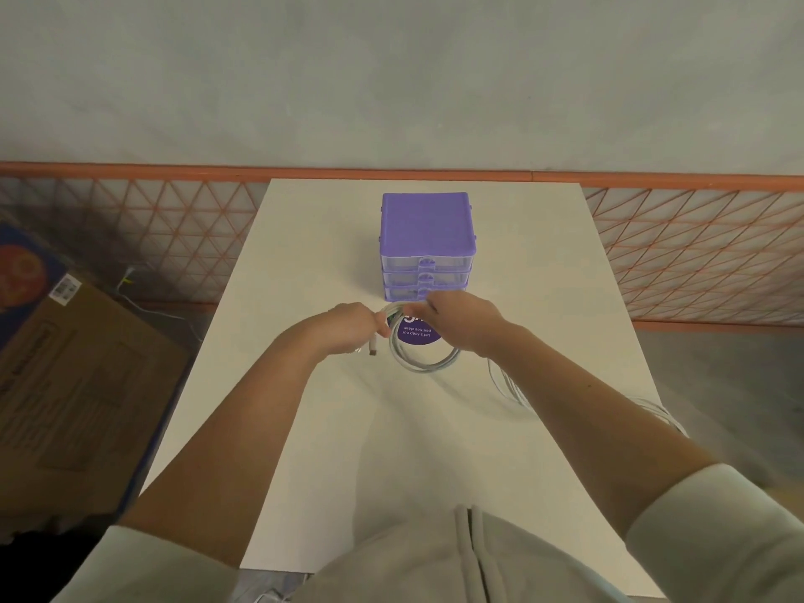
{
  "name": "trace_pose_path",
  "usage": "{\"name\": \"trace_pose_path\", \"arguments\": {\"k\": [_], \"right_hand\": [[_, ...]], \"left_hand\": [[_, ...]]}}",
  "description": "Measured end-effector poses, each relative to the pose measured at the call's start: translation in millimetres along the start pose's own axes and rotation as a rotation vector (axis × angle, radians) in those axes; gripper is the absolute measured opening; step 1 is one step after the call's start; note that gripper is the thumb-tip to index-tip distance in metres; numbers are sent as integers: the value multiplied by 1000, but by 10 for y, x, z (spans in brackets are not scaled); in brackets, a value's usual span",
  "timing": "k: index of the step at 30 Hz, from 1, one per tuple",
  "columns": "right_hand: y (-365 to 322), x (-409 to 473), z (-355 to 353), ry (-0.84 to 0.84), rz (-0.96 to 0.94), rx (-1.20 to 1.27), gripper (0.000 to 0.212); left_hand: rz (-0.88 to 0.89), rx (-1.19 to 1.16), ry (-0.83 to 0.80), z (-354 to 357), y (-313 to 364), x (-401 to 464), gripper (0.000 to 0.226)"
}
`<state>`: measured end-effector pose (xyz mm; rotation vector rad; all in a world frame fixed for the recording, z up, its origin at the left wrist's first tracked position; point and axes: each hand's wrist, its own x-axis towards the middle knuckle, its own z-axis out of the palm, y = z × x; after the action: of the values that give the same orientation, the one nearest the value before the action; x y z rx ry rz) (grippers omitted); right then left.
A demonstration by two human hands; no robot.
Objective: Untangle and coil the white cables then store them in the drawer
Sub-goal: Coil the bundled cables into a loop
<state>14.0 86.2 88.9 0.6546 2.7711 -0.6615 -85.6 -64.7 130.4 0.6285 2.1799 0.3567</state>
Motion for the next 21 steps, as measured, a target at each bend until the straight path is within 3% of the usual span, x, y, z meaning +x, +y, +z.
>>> {"name": "trace_pose_path", "arguments": {"k": [4,7,8,10,12,15,18,21], "right_hand": [[-7,-19,-29,-1,-4,24,37],[-2,-41,-45,-59,-52,-79,15],[-10,-51,-60,-73,-50,-89,20],[-45,-47,-34,-26,-50,10,46],[-59,-41,-35,4,-44,93,58],[-61,-35,-34,35,6,212,55],[-49,-52,-32,-39,23,316,32],[-87,-101,-87,-49,57,486,46]], "left_hand": [[-3,-497,-57,-6,-45,-24,23],[52,-696,-86,-4,-73,-62,14],[73,-746,-89,12,-74,-77,13],[104,-837,-86,58,-85,-84,12],[113,-912,-52,129,-59,-97,10],[84,-1000,100,263,0,-70,11],[89,-983,213,369,39,-37,12],[104,-981,243,433,49,-27,12]]}}
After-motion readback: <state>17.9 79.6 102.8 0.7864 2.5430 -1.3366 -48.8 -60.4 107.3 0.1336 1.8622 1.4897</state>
